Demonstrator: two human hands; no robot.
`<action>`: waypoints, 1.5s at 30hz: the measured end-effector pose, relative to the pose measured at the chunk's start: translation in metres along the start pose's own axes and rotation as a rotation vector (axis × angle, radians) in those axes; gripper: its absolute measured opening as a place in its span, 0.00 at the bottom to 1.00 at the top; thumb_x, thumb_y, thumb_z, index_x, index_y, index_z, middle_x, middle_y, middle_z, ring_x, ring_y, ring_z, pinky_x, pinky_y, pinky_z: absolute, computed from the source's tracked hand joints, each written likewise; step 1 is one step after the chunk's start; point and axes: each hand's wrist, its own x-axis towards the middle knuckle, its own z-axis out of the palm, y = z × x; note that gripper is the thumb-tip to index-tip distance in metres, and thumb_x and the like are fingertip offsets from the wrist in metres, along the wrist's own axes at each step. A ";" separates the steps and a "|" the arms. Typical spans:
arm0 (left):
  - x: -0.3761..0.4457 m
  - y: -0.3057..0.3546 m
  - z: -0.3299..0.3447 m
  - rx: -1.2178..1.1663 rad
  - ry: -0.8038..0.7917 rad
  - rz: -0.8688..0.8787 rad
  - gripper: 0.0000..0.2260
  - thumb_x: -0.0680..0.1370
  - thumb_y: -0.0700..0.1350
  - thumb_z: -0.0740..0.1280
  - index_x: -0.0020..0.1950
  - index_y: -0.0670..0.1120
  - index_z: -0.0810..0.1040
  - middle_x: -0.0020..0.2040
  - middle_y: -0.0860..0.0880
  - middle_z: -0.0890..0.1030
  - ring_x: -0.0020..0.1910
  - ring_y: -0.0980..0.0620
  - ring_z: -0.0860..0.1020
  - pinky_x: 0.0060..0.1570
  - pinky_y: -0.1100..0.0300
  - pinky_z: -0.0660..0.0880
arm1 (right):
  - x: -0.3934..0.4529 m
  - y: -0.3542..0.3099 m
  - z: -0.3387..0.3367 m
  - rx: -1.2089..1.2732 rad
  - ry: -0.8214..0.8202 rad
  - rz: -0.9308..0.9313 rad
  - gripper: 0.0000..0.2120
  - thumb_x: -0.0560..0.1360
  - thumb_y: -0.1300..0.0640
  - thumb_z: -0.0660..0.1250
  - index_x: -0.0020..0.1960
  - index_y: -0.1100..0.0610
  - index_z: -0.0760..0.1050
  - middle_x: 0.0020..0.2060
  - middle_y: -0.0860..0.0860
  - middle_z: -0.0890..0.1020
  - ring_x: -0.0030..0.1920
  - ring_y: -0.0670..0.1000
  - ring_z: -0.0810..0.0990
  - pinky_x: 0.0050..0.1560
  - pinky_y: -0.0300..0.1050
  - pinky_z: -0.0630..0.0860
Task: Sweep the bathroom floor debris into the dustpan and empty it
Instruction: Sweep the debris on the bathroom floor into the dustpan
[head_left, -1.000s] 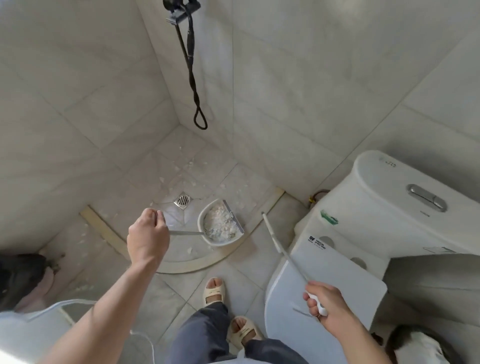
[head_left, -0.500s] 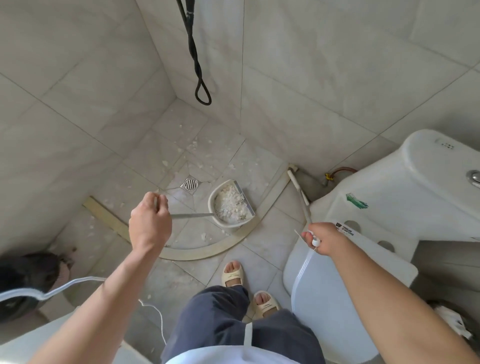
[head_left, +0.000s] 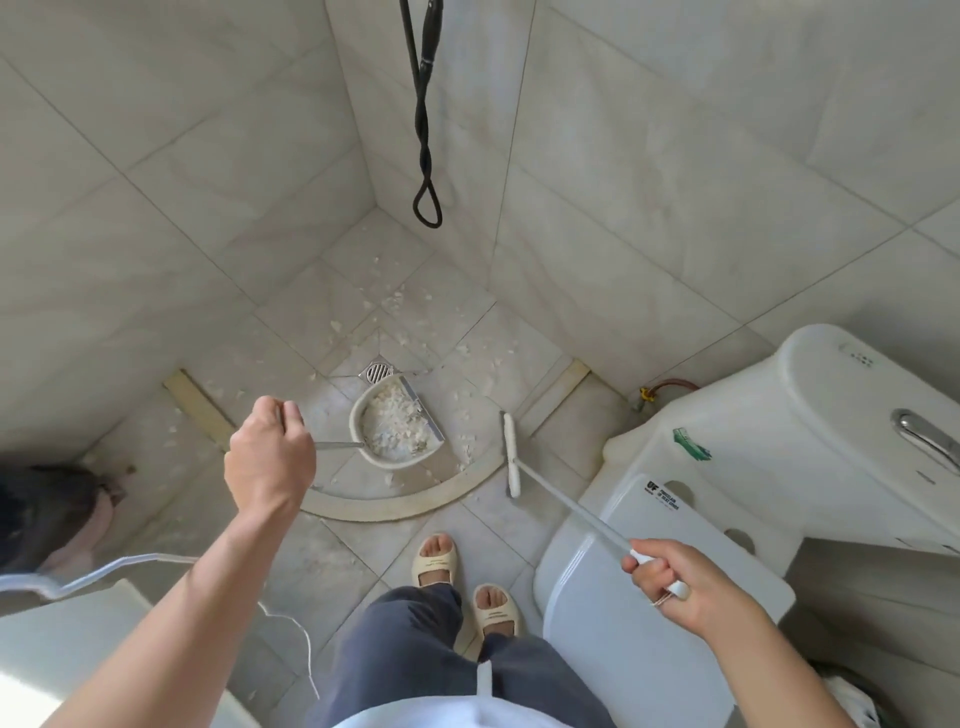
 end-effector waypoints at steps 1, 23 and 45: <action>-0.007 -0.005 -0.005 -0.002 0.025 -0.018 0.12 0.82 0.49 0.56 0.47 0.43 0.74 0.44 0.37 0.80 0.42 0.36 0.75 0.43 0.50 0.70 | -0.002 -0.003 0.000 -0.008 -0.003 -0.001 0.05 0.80 0.66 0.58 0.45 0.62 0.68 0.35 0.58 0.72 0.19 0.42 0.64 0.15 0.29 0.60; -0.244 -0.169 -0.057 0.019 0.108 -0.361 0.12 0.82 0.45 0.56 0.44 0.42 0.74 0.37 0.42 0.77 0.37 0.40 0.75 0.38 0.50 0.70 | 0.006 0.095 -0.028 -0.144 -0.243 0.241 0.27 0.41 0.75 0.78 0.32 0.60 0.68 0.23 0.52 0.64 0.14 0.42 0.61 0.11 0.30 0.57; -0.349 -0.292 -0.050 0.085 0.008 -0.545 0.12 0.83 0.46 0.52 0.45 0.43 0.70 0.41 0.41 0.77 0.38 0.40 0.75 0.39 0.50 0.71 | 0.014 0.175 -0.003 -1.386 0.065 -0.206 0.08 0.77 0.67 0.58 0.49 0.59 0.73 0.29 0.56 0.71 0.21 0.47 0.64 0.21 0.32 0.61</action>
